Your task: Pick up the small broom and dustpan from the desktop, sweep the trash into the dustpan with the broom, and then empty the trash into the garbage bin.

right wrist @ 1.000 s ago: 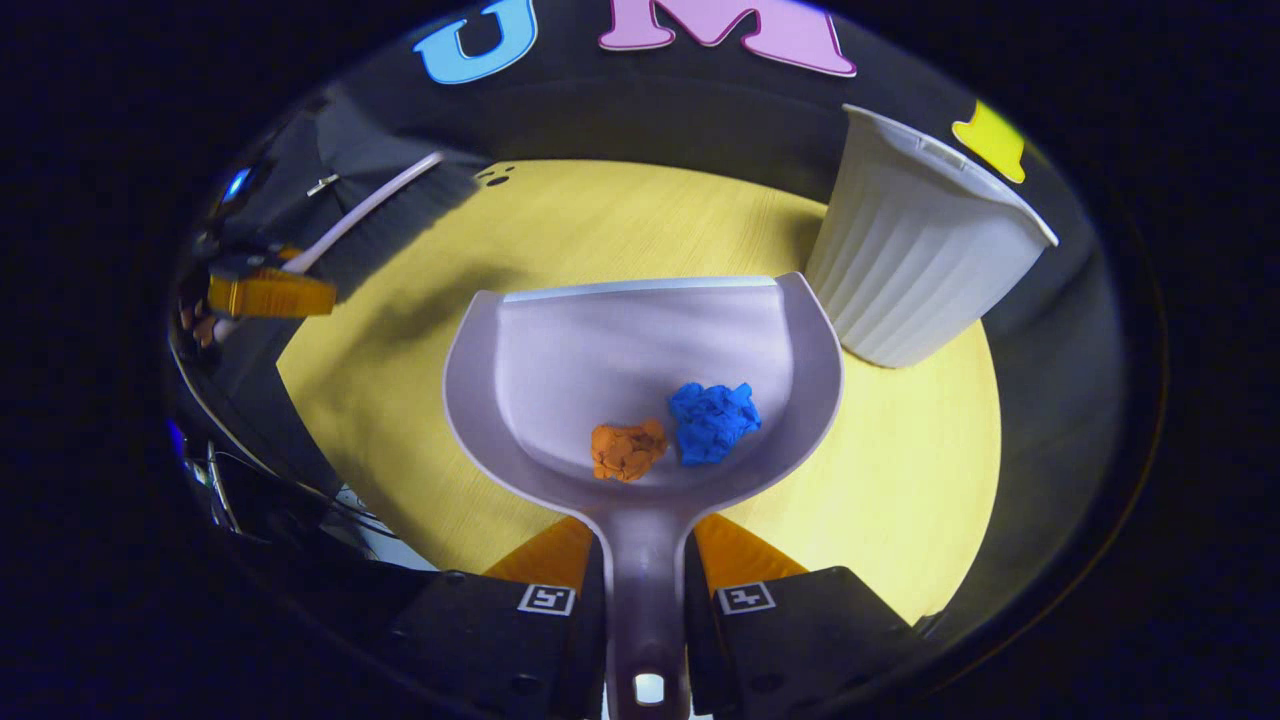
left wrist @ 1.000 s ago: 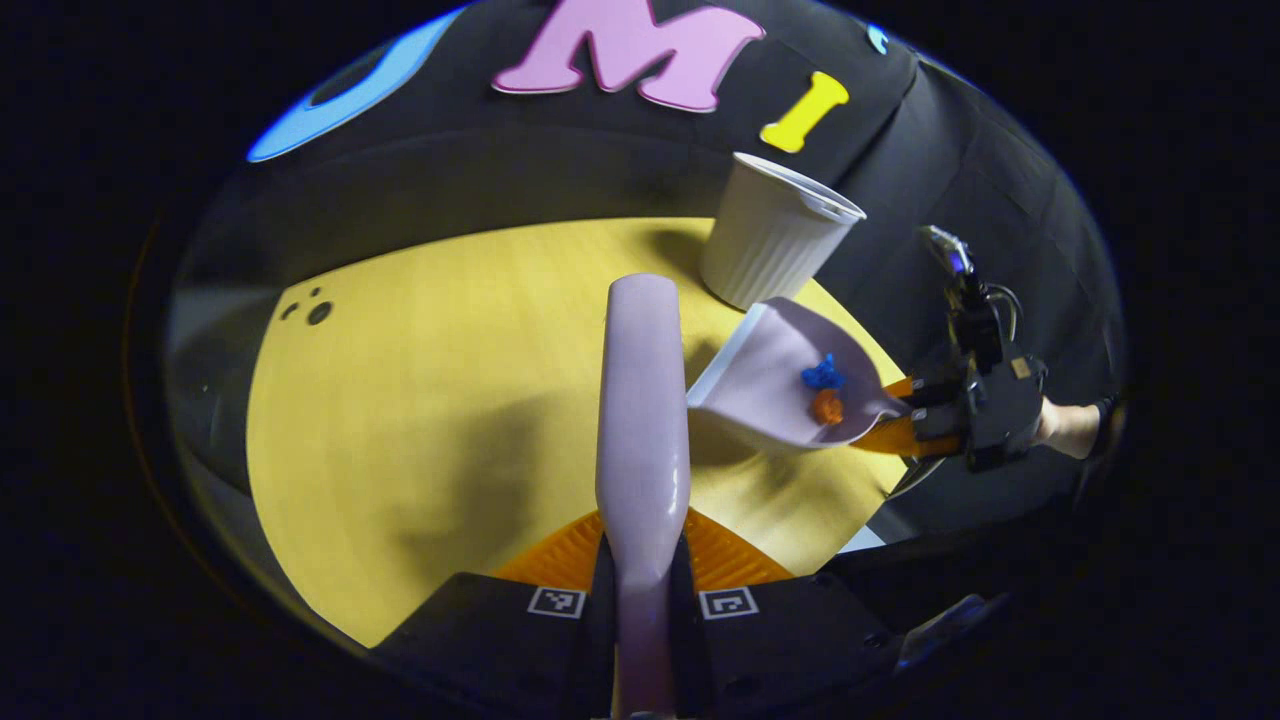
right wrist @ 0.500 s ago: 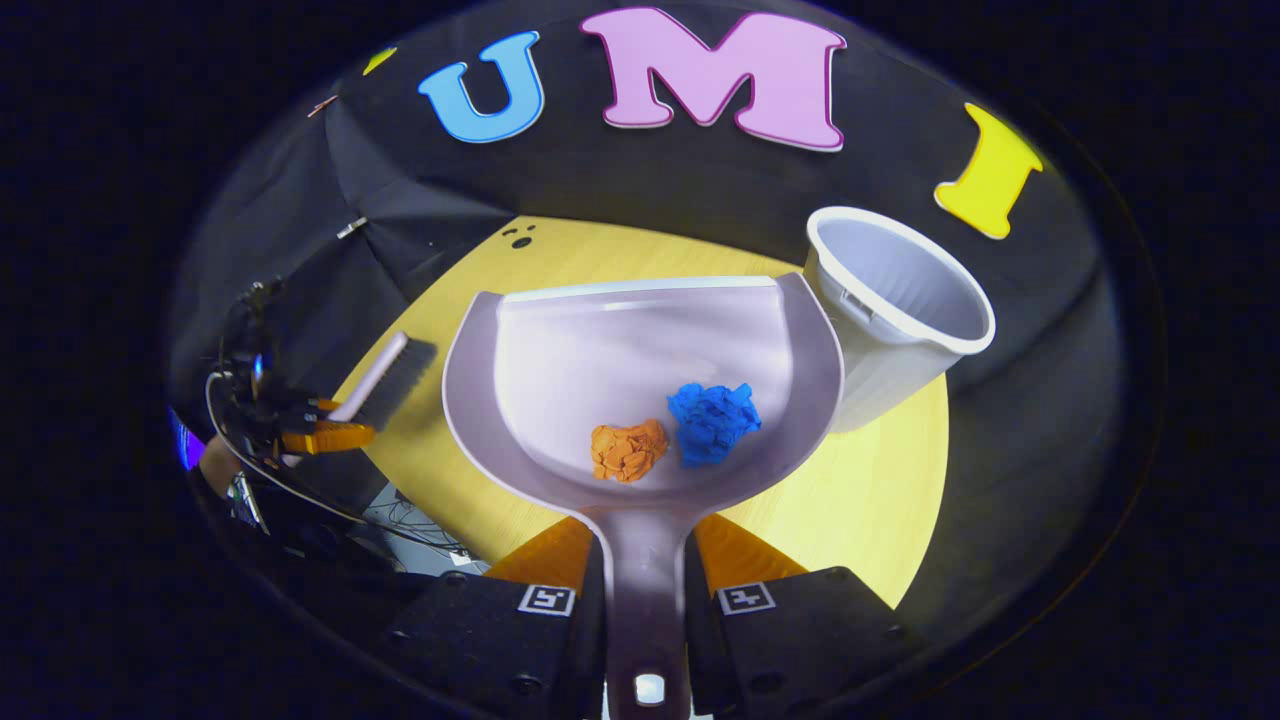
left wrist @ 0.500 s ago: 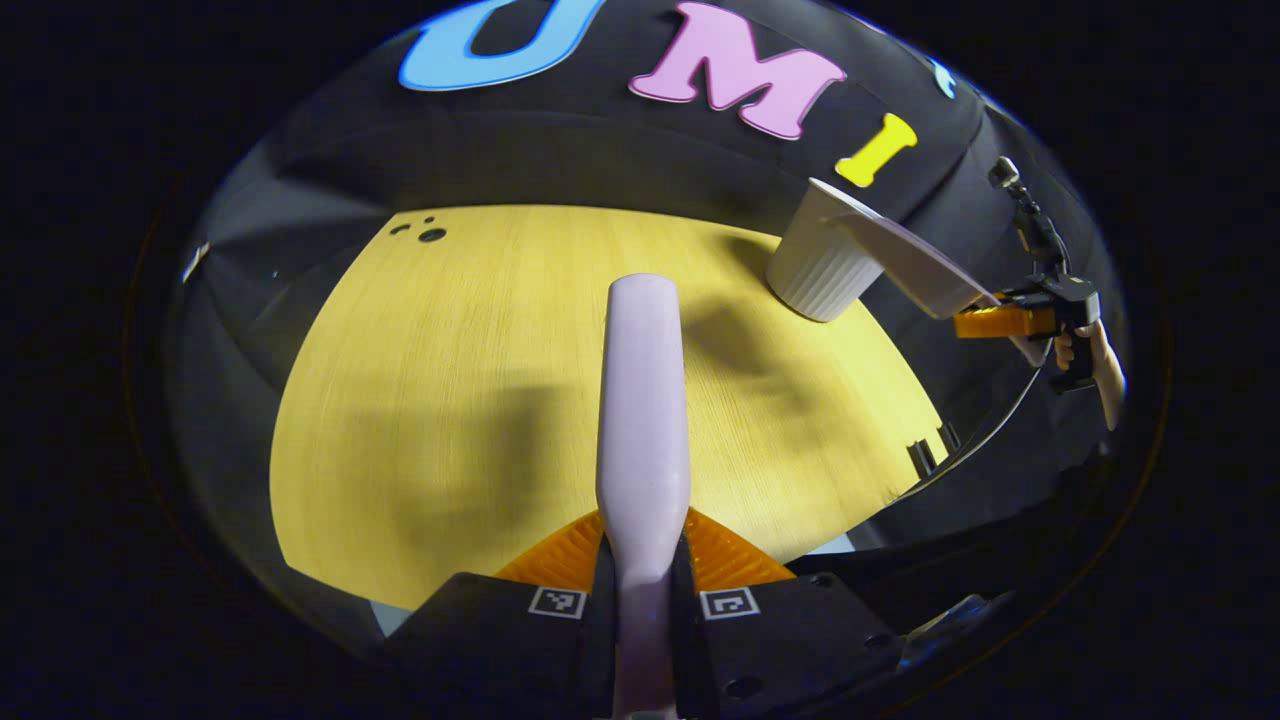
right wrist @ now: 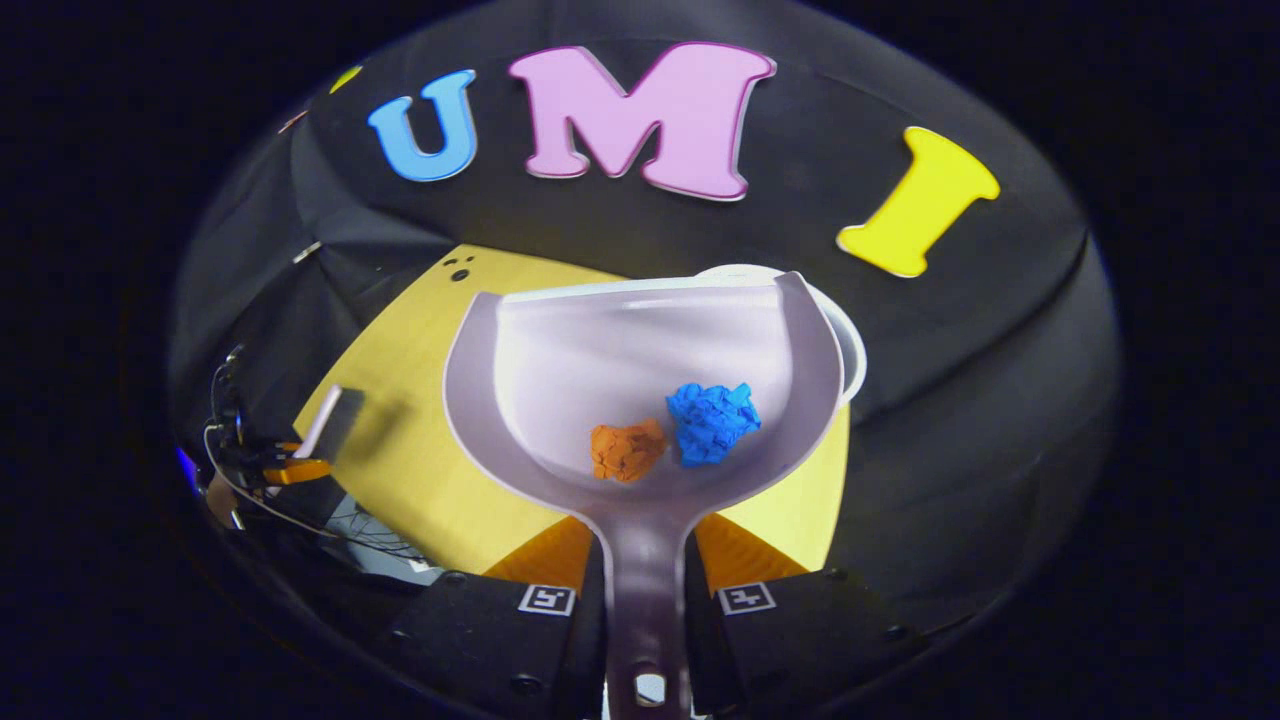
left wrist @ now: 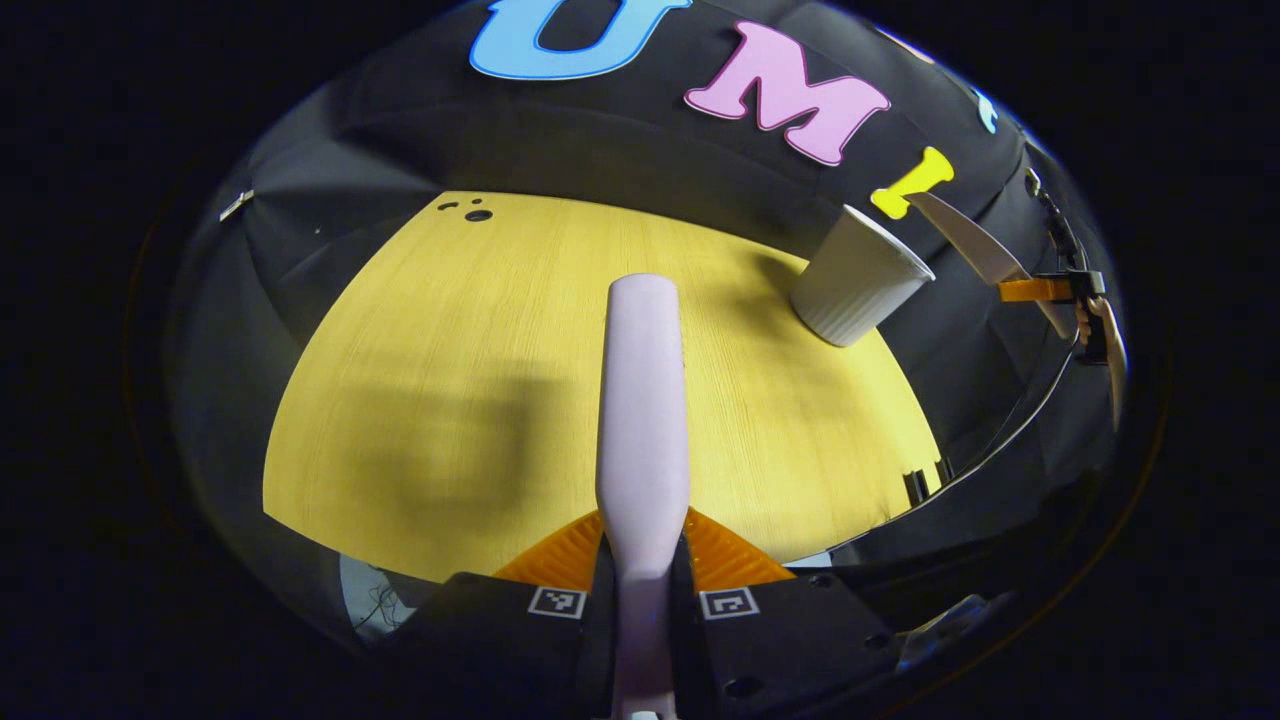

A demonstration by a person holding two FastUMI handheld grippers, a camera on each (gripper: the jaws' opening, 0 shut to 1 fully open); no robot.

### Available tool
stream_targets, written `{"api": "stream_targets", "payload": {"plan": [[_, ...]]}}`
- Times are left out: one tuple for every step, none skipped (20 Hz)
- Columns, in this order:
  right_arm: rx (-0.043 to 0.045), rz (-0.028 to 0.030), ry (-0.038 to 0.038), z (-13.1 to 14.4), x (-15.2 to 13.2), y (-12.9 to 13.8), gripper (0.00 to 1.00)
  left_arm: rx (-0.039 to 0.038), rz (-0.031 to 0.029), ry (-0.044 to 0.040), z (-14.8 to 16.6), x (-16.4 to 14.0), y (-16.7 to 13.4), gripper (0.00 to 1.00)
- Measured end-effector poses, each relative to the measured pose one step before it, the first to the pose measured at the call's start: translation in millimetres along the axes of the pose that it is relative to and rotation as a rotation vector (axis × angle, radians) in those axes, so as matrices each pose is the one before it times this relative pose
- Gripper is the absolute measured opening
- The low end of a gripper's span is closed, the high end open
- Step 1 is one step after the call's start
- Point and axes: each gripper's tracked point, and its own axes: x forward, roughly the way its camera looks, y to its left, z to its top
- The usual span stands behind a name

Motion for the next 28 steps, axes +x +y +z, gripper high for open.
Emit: {"api": "stream_targets", "payload": {"plan": [[0.01874, -0.02476, -0.01440, 9.78, 2.79, -17.63, 0.37, -0.00140, 0.00588, 0.00081, 0.22, 2.41, -0.49, 0.27], [0.00643, -0.03264, -0.01254, 8.13, 6.05, -17.46, 0.37, 0.00174, 0.00568, 0.00219, 1.95, -0.72, 1.13, 0.26], [0.00951, -0.03426, -0.00559, 3.47, 6.56, -16.22, 0.37, 0.00219, 0.00535, 0.00253, 1.22, 2.17, 0.03, 0.27], [0.00723, -0.03170, -0.00371, 3.45, 7.75, -15.59, 0.37, 0.00317, 0.00806, 0.00269, 3.56, 0.48, 1.28, 0.27], [0.00573, -0.02812, -0.00197, 1.16, 6.75, -12.22, 0.37, 0.00412, 0.00771, 0.00091, 3.38, 2.40, 2.17, 0.27], [-0.00244, -0.02840, 0.00271, 0.03, 9.73, -11.72, 0.37, 0.00535, 0.00712, -0.00020, 4.63, 0.79, 2.53, 0.27], [-0.01445, -0.03225, 0.00760, -2.98, 10.34, -10.90, 0.37, 0.00243, 0.00839, 0.00056, 3.35, 1.89, 1.62, 0.27], [-0.03694, -0.04192, 0.01195, -2.57, 11.06, -12.57, 0.37, 0.00142, 0.00945, -0.00020, 5.21, 1.06, 2.29, 0.26], [-0.04312, -0.03807, 0.01628, -6.27, 9.53, -9.27, 0.37, 0.00008, 0.00677, 0.00627, 1.94, 2.06, 0.65, 0.27], [-0.03455, -0.02405, 0.01814, -3.93, 7.46, -4.25, 0.37, -0.00090, 0.00389, 0.00327, 3.80, 2.38, 1.44, 0.27], [-0.01616, -0.01366, 0.01483, -2.80, 6.76, -3.47, 0.37, -0.00342, 0.00384, 0.00407, 3.75, 2.16, -0.18, 0.27], [-0.00644, -0.00916, 0.00912, 0.71, 8.20, -4.33, 0.36, -0.00465, 0.00320, 0.00166, 4.58, 2.13, 0.57, 0.26], [0.00032, -0.00292, 0.00482, 0.90, 3.11, -2.76, 0.36, -0.00385, 0.00151, -0.00043, 4.14, 2.46, -0.77, 0.26], [-0.00051, 0.00087, 0.00511, 2.05, 5.57, -0.26, 0.32, -0.00493, 0.00035, 0.00157, 3.57, 1.54, -1.13, 0.27], [-0.00496, 0.00127, 0.00895, 1.70, 6.67, 0.09, 0.37, -0.00638, 0.00243, 0.00157, 2.49, 2.36, -0.39, 0.27], [-0.01555, -0.00021, 0.00869, 3.51, 6.15, -0.40, 0.37, -0.00652, -0.00081, 0.00161, 2.69, 1.50, -0.60, 0.26], [-0.02834, -0.00675, 0.00779, 6.32, 7.84, -0.20, 0.37, -0.00624, -0.00290, 0.00125, 1.29, 1.30, -2.85, 0.27], [-0.04115, -0.01466, 0.00628, 6.62, 6.06, -0.91, 0.36, -0.00604, -0.00087, 0.00267, 0.98, 0.82, -0.89, 0.26], [-0.04547, -0.01381, 0.00394, 5.52, 7.08, -2.94, 0.37, -0.00742, 0.00179, 0.00588, -1.10, 1.07, -0.40, 0.27], [-0.04529, -0.00599, 0.00597, 6.60, 6.49, -1.43, 0.37, -0.00944, 0.00117, 0.00579, 0.01, 1.59, 1.08, 0.27], [-0.03867, -0.00125, 0.00686, 4.91, 1.64, 2.41, 0.37, -0.00834, 0.00099, 0.00597, -0.93, 1.35, 1.07, 0.27], [-0.03052, 0.00205, 0.00699, 6.92, 2.70, 1.22, 0.37, -0.00842, 0.00558, 0.00631, -1.16, -0.16, 1.36, 0.27], [-0.02586, 0.00914, 0.00774, 4.30, 4.93, 1.61, 0.36, -0.01025, 0.00649, 0.00607, -2.20, -0.10, 0.31, 0.27], [-0.02783, 0.01273, 0.01092, 4.11, 2.30, 3.45, 0.36, -0.01097, 0.00278, 0.00295, -0.55, -0.70, 1.01, 0.27], [-0.03164, 0.00781, 0.01497, 1.58, 3.58, -0.37, 0.37, -0.00982, 0.00241, 0.00220, -0.42, 0.99, 1.77, 0.26], [-0.03587, 0.00424, 0.01571, 3.63, 4.18, 4.61, 0.32, -0.00822, 0.00272, 0.00215, 0.82, 0.53, 1.51, 0.27], [-0.03774, 0.00294, 0.01914, 1.67, 2.79, 4.17, 0.36, -0.00643, 0.00454, 0.00080, -1.05, -0.77, 0.97, 0.26], [-0.03503, -0.00227, 0.00408, 4.49, 0.51, 1.07, 0.36, -0.00700, 0.00516, 0.00013, 0.13, -0.58, 1.80, 0.27]]}}
